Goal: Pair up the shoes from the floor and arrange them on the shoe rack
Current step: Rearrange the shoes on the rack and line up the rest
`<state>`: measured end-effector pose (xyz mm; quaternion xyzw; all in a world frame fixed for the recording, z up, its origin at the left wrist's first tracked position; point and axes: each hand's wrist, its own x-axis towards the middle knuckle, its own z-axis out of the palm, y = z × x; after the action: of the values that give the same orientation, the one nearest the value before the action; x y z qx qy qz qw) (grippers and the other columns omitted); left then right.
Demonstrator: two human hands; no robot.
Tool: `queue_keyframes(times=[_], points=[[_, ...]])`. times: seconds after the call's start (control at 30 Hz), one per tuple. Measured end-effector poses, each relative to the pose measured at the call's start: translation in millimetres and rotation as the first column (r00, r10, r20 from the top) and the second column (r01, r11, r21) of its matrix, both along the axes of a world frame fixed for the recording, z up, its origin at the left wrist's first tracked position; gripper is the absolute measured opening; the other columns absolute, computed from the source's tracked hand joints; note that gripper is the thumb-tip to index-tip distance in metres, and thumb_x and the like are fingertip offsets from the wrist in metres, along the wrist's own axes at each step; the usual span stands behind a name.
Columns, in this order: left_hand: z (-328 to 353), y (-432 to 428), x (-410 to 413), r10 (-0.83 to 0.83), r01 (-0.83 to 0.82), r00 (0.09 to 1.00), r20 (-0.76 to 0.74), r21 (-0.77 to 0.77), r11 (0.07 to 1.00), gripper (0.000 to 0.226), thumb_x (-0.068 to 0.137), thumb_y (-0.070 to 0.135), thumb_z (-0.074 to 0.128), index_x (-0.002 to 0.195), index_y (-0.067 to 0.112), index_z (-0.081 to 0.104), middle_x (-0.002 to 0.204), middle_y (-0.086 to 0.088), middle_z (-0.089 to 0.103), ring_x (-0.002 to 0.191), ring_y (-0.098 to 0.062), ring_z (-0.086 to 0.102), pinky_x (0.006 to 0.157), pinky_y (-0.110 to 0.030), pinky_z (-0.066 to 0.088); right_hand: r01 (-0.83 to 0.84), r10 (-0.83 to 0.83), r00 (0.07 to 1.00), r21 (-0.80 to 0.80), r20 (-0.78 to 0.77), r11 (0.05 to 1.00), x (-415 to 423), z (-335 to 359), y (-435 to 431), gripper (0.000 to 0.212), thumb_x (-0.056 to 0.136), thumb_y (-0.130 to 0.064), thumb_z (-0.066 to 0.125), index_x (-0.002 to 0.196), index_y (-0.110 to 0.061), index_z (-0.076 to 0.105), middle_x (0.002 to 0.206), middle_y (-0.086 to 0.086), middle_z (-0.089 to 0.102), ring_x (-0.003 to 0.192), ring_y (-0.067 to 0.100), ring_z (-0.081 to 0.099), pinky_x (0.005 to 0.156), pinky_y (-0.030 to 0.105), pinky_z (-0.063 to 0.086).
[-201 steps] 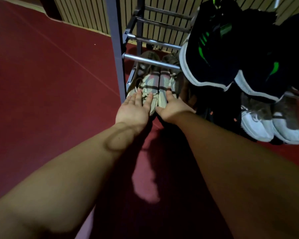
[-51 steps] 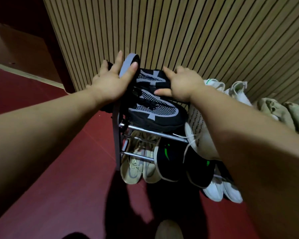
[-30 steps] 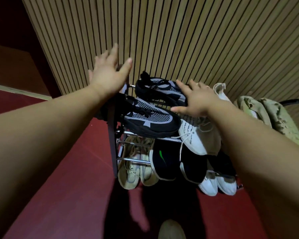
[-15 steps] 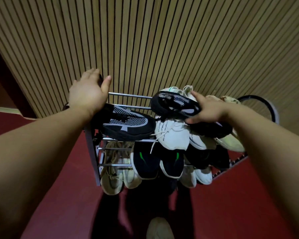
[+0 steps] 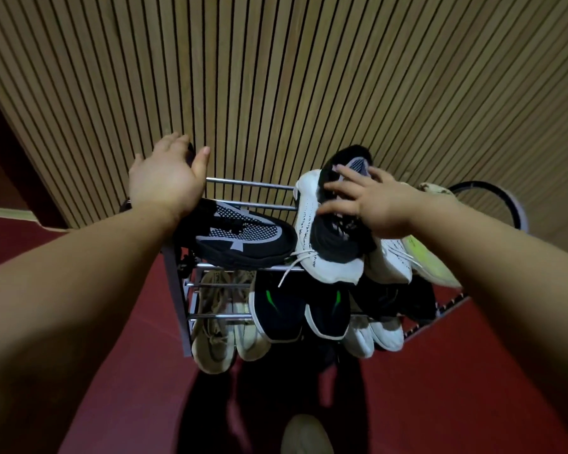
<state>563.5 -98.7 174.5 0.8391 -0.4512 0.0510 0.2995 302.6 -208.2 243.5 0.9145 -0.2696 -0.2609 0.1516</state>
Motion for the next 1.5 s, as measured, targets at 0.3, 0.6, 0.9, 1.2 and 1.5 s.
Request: queue_keyframes(times=[0.3,0.6,0.9,1.2,1.5], points=[[2,1,-2,0.014,-0.015,1.000,0.009,0.020,1.000,0.054,0.100,0.045,0.027,0.143,0.014,0.037,0.152,-0.006,0.033,0.139,-0.024,0.029,0.115,-0.046,0.015,0.509,-0.688,0.603,0.470,0.403,0.721,19,-33,34,0.072,0.087,-0.051,0.053,0.148,-0.028,0.022,0.158,0.007,0.006,0.144,0.031,0.010,0.117,0.048,0.015],[2,2,-3,0.016,-0.017,1.000,0.017,0.022,1.000,0.054,0.100,0.044,0.027,0.144,0.014,0.035,0.152,-0.006,0.032,0.140,-0.025,0.029,0.116,-0.046,0.017,0.295,-0.311,0.723,0.132,0.616,0.946,-18,-53,40,0.072,0.083,-0.044,0.059,0.145,-0.022,0.031,0.153,-0.001,0.021,0.133,0.033,0.031,0.115,0.045,0.017],[2,1,-2,0.023,-0.023,1.000,0.012,0.019,1.000,0.053,0.100,0.044,0.027,0.142,0.013,0.038,0.151,-0.007,0.034,0.138,-0.026,0.032,0.115,-0.047,0.021,0.092,-0.121,0.781,0.078,0.613,0.993,44,-42,60,0.085,0.080,-0.058,0.060,0.148,-0.030,0.018,0.153,0.005,0.023,0.143,0.025,0.012,0.117,0.043,0.002],[0,-2,-2,0.052,-0.052,0.998,0.038,0.015,0.999,0.053,0.100,0.044,0.026,0.143,0.015,0.037,0.152,-0.004,0.033,0.139,-0.021,0.031,0.116,-0.044,0.018,0.102,-0.224,0.928,0.374,0.299,0.922,107,-80,42,0.126,0.061,-0.074,0.066,0.148,-0.031,-0.014,0.153,0.017,0.019,0.141,0.034,0.019,0.114,0.043,0.021],[-1,-1,4,0.006,-0.008,0.999,0.043,0.056,0.998,0.058,0.100,0.049,0.018,0.144,0.016,0.036,0.152,-0.004,0.032,0.142,-0.020,0.025,0.117,-0.053,0.002,-0.075,0.112,0.953,-0.139,0.281,0.987,58,26,21,0.121,0.059,-0.073,0.067,0.150,-0.025,0.004,0.142,0.012,0.034,0.131,0.030,0.032,0.109,0.042,0.024]])
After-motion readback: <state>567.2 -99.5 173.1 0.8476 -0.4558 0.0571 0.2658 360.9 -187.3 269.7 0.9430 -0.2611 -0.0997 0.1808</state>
